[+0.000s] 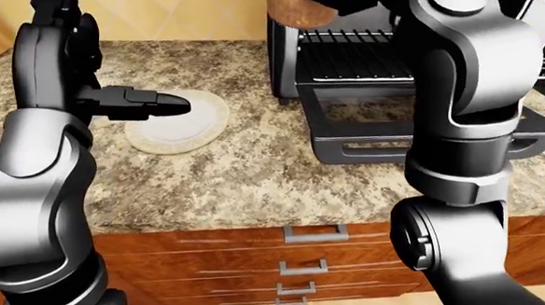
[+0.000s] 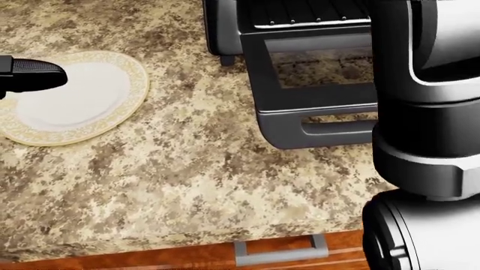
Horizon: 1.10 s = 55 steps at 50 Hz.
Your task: Pick the scone from the rack and place it on the plate on the counter.
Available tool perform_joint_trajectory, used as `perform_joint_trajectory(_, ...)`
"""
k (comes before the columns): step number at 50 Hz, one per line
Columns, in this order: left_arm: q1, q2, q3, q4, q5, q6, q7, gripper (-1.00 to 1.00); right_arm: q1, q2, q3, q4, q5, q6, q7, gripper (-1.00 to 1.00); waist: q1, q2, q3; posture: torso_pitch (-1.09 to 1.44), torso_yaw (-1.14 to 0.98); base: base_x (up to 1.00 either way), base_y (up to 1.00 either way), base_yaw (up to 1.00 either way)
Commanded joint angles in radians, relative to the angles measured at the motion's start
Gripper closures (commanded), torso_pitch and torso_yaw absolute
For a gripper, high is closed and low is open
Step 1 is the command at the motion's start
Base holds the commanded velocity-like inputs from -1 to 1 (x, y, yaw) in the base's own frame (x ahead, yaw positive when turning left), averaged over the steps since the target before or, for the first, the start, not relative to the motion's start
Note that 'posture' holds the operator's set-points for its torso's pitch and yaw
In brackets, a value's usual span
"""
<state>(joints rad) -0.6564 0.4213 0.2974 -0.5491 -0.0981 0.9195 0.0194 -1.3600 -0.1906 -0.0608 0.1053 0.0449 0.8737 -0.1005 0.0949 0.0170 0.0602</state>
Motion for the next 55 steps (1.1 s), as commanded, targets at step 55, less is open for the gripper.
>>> perform_joint_trajectory(55, 0.035, 0.047, 0.051, -0.124, -0.025, 0.038, 0.013, -1.00, -0.042, 0.238, 0.051, 0.686, -0.072, -0.722, -0.024, 1.00, 0.318, 0.056, -0.073, 0.00, 0.41, 0.00, 0.00, 0.00)
